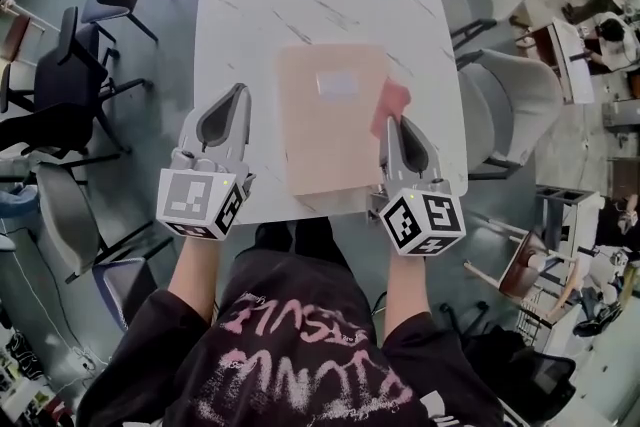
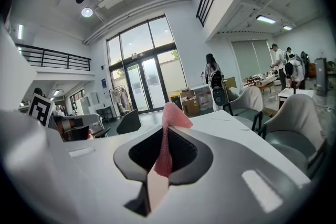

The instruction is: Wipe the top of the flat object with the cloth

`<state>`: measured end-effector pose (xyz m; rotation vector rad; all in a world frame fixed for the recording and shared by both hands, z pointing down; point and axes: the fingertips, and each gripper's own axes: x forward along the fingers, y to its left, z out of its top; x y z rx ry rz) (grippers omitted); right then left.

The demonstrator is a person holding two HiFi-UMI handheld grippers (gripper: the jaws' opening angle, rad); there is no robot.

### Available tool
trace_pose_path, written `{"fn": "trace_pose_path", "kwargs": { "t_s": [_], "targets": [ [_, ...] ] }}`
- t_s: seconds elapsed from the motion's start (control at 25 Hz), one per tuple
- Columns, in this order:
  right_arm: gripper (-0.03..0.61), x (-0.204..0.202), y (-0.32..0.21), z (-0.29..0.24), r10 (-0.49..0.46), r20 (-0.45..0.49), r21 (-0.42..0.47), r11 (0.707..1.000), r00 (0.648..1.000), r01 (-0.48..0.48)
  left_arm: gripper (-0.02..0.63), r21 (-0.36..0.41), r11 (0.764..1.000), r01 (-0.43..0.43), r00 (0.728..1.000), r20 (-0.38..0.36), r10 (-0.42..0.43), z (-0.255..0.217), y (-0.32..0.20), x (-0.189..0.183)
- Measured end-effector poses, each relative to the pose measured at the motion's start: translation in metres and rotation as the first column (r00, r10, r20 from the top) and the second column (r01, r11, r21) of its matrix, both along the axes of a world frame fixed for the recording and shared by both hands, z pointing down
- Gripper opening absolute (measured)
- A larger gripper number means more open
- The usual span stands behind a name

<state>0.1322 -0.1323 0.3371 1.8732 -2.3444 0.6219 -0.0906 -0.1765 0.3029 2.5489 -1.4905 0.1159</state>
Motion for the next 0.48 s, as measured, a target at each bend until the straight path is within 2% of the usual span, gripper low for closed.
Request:
{"fn": "trace_pose_path", "kwargs": {
  "t_s": [0.48],
  "targets": [
    [0.046,-0.001,-0.005,0.022,-0.021,0.004,-0.047,0.999,1.0,0.021,0.0,-0.038,0.999,-0.008,1.0,0.004,0.009,0.019,-0.007,0.008]
  ]
}}
